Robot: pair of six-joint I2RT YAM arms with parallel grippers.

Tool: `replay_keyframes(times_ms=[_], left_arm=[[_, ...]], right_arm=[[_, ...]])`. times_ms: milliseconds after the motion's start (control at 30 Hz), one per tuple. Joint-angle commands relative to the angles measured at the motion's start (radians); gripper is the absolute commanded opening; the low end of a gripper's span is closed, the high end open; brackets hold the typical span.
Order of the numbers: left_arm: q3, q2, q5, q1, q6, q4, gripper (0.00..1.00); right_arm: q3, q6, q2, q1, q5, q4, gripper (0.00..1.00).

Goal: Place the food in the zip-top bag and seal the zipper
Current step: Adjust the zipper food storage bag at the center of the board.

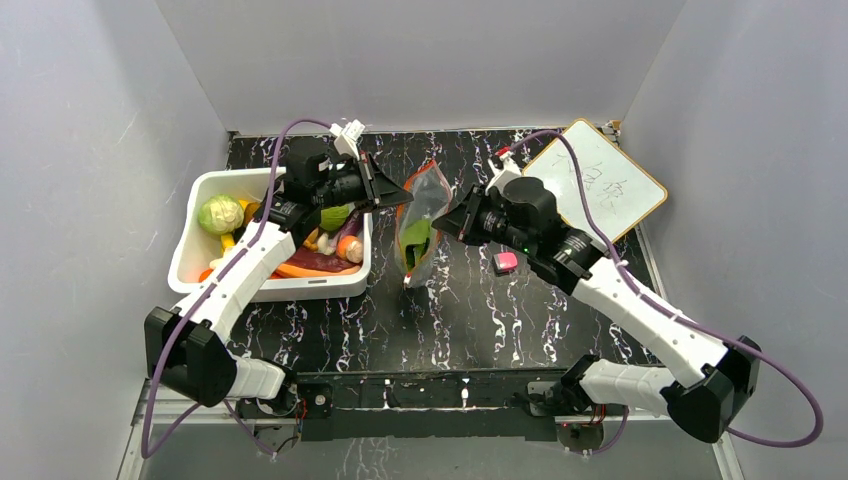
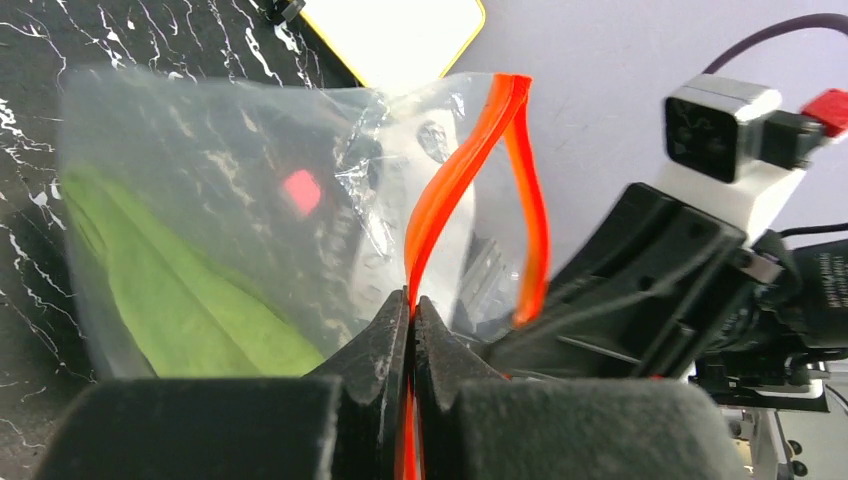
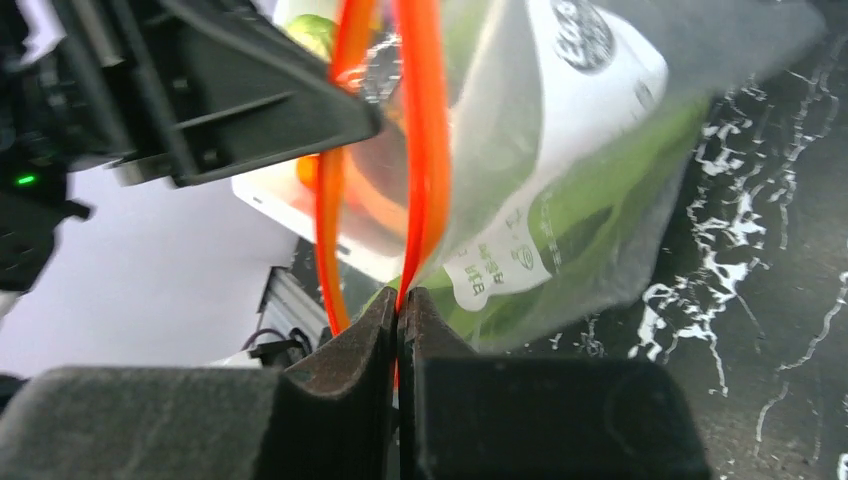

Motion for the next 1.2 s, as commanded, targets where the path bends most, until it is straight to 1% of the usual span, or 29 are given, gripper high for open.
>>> replay_keyframes(times_ms=[0, 133, 167, 300, 467, 567, 700, 800, 833, 867, 900, 1067, 1167], left_arm=[[0.054, 0.005, 0.015, -0.005, 0.078, -0.037, 0.00], [0.047, -0.015, -0.019, -0.005, 0.117, -0.066, 0.00], [0.043, -0.018, -0.020, -0.005, 0.121, -0.065, 0.02], [0.030, -0.025, -0.010, -0.004, 0.125, -0.062, 0.14], [0.020, -0.038, 0.007, -0.005, 0.121, -0.055, 0.30], [0.026, -0.053, -0.015, -0.005, 0.160, -0.089, 0.39], [0.063, -0.070, -0.111, -0.005, 0.253, -0.204, 0.55], [0.090, -0.083, -0.177, -0.005, 0.314, -0.275, 0.68], [0.100, -0.085, -0.204, -0.005, 0.335, -0.299, 0.78], [0.111, -0.087, -0.232, -0.005, 0.355, -0.324, 0.95], [0.126, -0.084, -0.279, -0.005, 0.372, -0.358, 0.98], [0.185, -0.078, -0.420, -0.005, 0.423, -0.449, 0.98], [0.199, -0.072, -0.551, -0.002, 0.436, -0.491, 0.98]], right_arm=[[0.011, 0.016, -0.060, 0.001, -0.019, 0.079, 0.00], [-0.034, -0.040, -0.099, 0.001, -0.026, 0.120, 0.00], [-0.042, -0.047, -0.103, 0.001, -0.024, 0.122, 0.00], [-0.033, -0.066, -0.093, 0.001, -0.038, 0.094, 0.00], [-0.032, -0.068, -0.099, 0.001, -0.057, 0.098, 0.00], [-0.029, -0.079, -0.104, 0.001, -0.040, 0.088, 0.00], [-0.012, -0.096, -0.105, 0.001, 0.024, 0.044, 0.00], [-0.010, -0.107, -0.111, 0.001, 0.038, 0.033, 0.00], [-0.011, -0.109, -0.114, 0.000, 0.037, 0.034, 0.00], [-0.012, -0.110, -0.116, 0.001, 0.036, 0.035, 0.00], [-0.014, -0.109, -0.119, 0.001, 0.035, 0.035, 0.00], [-0.034, -0.112, -0.130, 0.001, 0.019, 0.048, 0.00], [-0.040, -0.114, -0.137, 0.001, 0.012, 0.059, 0.00]])
